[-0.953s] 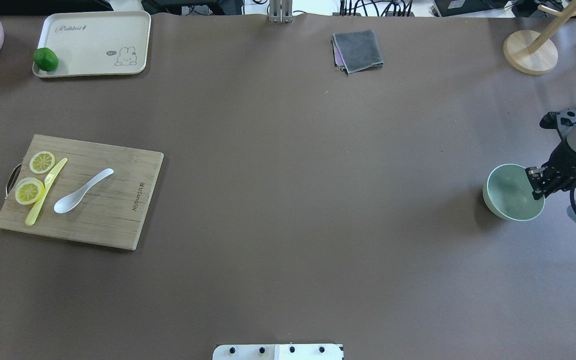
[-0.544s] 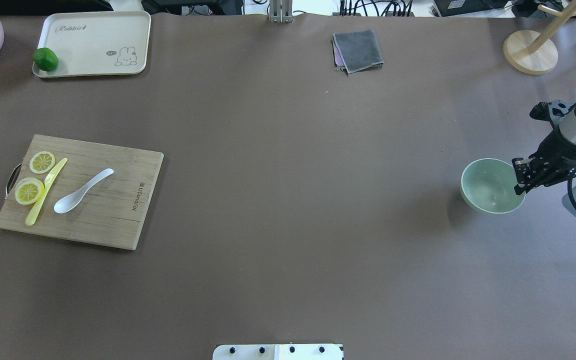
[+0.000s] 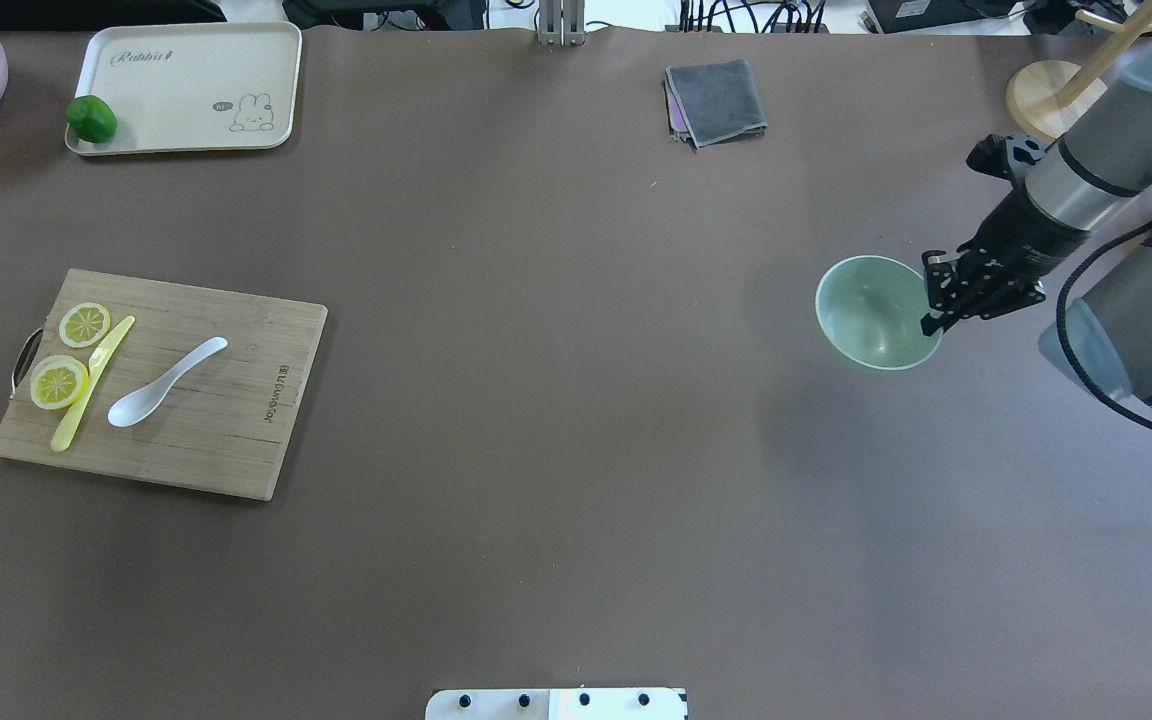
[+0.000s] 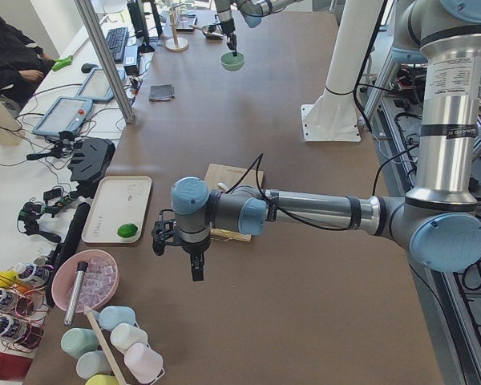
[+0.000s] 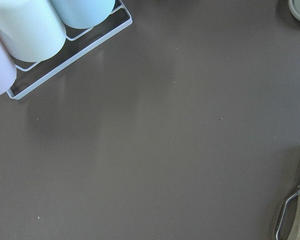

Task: Place spoon in bowl
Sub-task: 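Slide the green bowl with the right gripper toward the table centre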

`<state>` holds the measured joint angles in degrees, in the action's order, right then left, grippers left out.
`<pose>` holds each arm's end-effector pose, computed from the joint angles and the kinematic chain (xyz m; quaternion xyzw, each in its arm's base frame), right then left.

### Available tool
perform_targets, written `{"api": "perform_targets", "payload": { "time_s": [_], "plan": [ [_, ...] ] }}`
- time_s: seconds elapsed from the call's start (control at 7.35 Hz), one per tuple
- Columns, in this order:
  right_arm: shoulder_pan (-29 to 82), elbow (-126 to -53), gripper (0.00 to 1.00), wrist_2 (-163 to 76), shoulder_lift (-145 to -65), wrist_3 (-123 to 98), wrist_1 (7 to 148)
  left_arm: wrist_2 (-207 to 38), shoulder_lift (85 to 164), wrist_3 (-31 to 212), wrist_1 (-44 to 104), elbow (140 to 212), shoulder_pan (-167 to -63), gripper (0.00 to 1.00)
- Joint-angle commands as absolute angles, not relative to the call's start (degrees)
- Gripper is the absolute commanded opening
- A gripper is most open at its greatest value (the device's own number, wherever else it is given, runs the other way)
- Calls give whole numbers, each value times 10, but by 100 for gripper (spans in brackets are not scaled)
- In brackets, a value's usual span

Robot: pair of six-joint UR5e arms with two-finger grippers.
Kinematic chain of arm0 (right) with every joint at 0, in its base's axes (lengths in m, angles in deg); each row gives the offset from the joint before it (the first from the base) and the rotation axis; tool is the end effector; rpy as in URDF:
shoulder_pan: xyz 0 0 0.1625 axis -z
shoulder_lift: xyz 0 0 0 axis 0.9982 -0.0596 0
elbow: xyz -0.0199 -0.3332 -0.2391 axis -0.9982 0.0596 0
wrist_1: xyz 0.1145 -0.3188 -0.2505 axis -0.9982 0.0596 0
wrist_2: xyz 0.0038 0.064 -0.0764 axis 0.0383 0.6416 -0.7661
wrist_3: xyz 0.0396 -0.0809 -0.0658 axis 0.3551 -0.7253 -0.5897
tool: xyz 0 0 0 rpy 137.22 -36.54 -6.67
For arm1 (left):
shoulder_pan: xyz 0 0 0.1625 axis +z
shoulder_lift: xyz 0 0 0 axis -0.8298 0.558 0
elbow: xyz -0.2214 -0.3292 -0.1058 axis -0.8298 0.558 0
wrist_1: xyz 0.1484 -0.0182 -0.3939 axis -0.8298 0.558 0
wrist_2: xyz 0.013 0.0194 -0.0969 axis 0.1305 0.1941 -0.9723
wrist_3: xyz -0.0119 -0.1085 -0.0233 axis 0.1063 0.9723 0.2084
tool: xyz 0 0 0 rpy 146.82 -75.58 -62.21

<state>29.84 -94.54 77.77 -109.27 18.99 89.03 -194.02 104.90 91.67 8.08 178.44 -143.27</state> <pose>-0.2926 -0.5240 0.4076 -0.1364 -0.4689 0.0086 0.8726 -0.0350 -0.5113 0.6178 0.0068 0.3555 -0.0827 0.9310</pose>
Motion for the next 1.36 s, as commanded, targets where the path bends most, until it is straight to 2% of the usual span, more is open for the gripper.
{"api": "perform_targets", "payload": {
  "time_s": [0.0, 0.14, 0.41, 0.54, 0.95, 1.22],
  "plan": [
    [344, -933, 0, 765, -1004, 259, 890, -1940, 1053, 912, 81, 1764, -1433, 98],
    [365, -917, 0, 745, -976, 268, 877, -1940, 1057, 912, 89, 1731, -1432, 98],
    [415, -844, 0, 707, -948, 394, 685, -1940, 1060, 918, 167, 1665, -1433, 98],
    [456, -834, 0, 642, -928, 462, 651, -1940, 1059, 917, 168, 1659, -1432, 98],
    [485, -799, 0, 602, -874, 483, 656, -1940, 1059, 918, 169, 1656, -1433, 98],
    [504, -785, 0, 602, -872, 480, 655, -1940, 1060, 918, 169, 1655, -1432, 98]
  ]
}}
